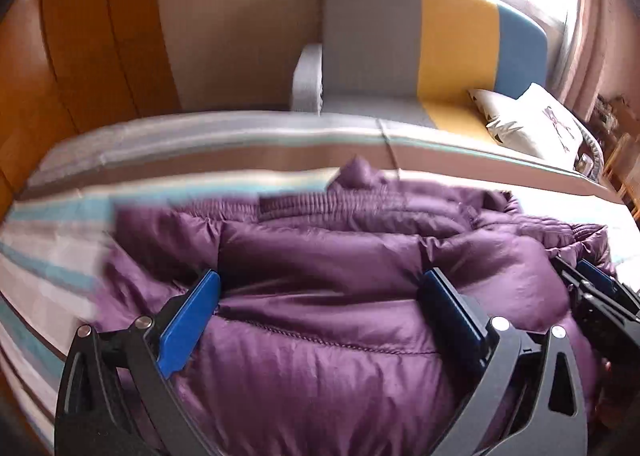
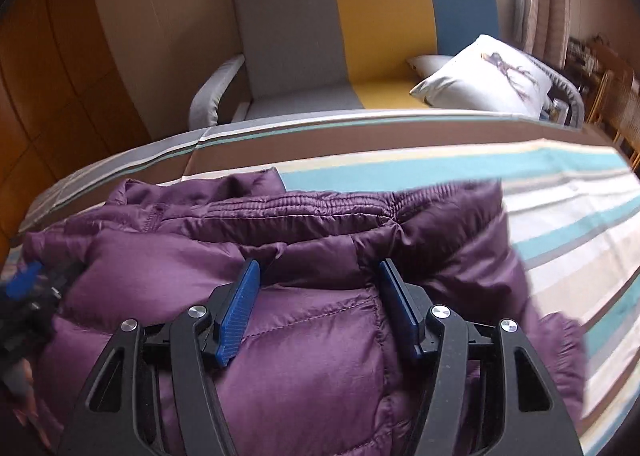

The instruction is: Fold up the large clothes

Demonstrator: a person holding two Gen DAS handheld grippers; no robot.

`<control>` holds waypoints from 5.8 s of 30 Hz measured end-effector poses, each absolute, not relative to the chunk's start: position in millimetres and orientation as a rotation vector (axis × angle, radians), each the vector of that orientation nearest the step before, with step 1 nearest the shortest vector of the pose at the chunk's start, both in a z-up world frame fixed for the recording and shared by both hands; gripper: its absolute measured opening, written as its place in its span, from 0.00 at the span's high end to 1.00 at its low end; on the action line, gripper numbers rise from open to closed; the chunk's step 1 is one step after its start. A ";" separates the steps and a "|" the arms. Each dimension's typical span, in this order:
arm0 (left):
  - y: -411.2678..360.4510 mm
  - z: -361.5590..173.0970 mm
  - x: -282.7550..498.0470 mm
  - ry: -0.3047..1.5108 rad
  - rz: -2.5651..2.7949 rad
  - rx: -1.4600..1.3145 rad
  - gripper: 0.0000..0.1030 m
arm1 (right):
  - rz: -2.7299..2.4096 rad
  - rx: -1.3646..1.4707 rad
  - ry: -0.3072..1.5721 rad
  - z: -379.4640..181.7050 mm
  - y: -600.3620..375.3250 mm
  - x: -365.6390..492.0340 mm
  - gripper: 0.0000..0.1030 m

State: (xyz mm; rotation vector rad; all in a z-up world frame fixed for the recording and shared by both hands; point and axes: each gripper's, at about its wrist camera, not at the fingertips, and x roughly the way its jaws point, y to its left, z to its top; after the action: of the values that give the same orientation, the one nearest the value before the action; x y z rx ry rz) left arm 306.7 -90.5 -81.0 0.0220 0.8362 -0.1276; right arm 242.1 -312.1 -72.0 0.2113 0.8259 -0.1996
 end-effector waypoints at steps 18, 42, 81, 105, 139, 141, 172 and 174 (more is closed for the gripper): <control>-71.6 -63.2 311.7 0.761 0.032 0.122 0.02 | -0.256 0.129 0.830 -92.7 -301.4 249.4 0.41; -19.9 -114.7 336.6 0.901 -0.034 -0.120 0.02 | -0.183 0.306 0.820 -89.9 -374.8 233.5 0.37; -38.1 -64.8 262.8 0.793 -0.018 0.034 0.02 | -0.105 0.253 0.759 -57.9 -277.3 201.2 0.35; 68.7 -113.7 145.3 0.850 -0.115 -0.436 0.06 | 0.027 0.310 0.698 -38.1 -245.9 88.8 0.73; 74.1 -131.5 144.4 0.733 -0.050 -0.775 0.39 | 0.067 0.237 0.828 -82.5 -225.2 112.7 0.86; 65.2 -132.5 147.5 0.724 -0.074 -0.729 0.36 | 0.064 0.237 0.829 -81.8 -225.3 112.7 0.86; 6.4 -30.9 104.8 0.393 -0.273 -0.430 0.77 | 0.065 0.290 0.814 -85.3 -231.1 108.7 0.86; -0.5 -22.6 100.7 0.377 -0.278 -0.389 0.77 | 0.079 0.295 0.818 -83.5 -234.6 109.2 0.86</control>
State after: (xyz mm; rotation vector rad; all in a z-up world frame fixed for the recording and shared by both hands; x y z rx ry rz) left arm 100.7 -0.5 -22.6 -0.3894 0.3773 -0.2779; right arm 109.2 -234.6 -83.5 0.2947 0.8177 0.0788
